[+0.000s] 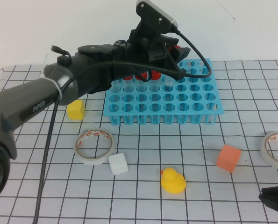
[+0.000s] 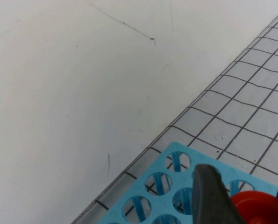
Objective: Place the test tubes
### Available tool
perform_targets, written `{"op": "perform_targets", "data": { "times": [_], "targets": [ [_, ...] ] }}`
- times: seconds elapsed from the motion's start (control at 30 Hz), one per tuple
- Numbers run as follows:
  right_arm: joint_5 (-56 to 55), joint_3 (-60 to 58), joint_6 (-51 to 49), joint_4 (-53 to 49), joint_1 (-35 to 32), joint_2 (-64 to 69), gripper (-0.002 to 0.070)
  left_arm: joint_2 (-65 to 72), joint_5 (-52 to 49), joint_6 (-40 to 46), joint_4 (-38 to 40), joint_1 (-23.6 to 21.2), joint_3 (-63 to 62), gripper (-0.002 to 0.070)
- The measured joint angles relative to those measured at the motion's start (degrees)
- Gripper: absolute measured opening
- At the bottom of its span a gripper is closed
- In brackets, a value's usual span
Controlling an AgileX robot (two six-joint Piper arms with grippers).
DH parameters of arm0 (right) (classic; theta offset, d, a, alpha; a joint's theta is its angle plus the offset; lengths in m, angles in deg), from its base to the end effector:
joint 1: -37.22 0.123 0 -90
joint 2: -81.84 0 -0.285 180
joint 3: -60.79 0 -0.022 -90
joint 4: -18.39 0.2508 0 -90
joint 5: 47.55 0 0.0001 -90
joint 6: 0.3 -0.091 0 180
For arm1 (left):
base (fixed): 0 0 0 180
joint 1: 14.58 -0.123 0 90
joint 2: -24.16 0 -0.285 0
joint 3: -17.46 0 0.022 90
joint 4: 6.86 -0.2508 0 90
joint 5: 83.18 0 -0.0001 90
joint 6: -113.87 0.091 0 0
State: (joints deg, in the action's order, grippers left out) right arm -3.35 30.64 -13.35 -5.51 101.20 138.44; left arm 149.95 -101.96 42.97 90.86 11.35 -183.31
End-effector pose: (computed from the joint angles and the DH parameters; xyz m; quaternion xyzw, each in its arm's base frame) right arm 0.0936 0.1331 0.3428 -0.4505 0.7713 0.1019 0.4379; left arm 0.4359 -0.2443 0.2919 0.3394 0.6976 -0.2055 0.5966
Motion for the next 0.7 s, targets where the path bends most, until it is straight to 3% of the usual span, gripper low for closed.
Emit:
{"op": "perform_targets", "data": {
  "times": [0.7],
  "targets": [
    [2.39, 0.00, -1.48, -1.11, 0.00, 0.00, -0.0001, 1.08, 1.80, 0.00, 0.00, 0.09, -0.44, 0.0254]
  ]
}}
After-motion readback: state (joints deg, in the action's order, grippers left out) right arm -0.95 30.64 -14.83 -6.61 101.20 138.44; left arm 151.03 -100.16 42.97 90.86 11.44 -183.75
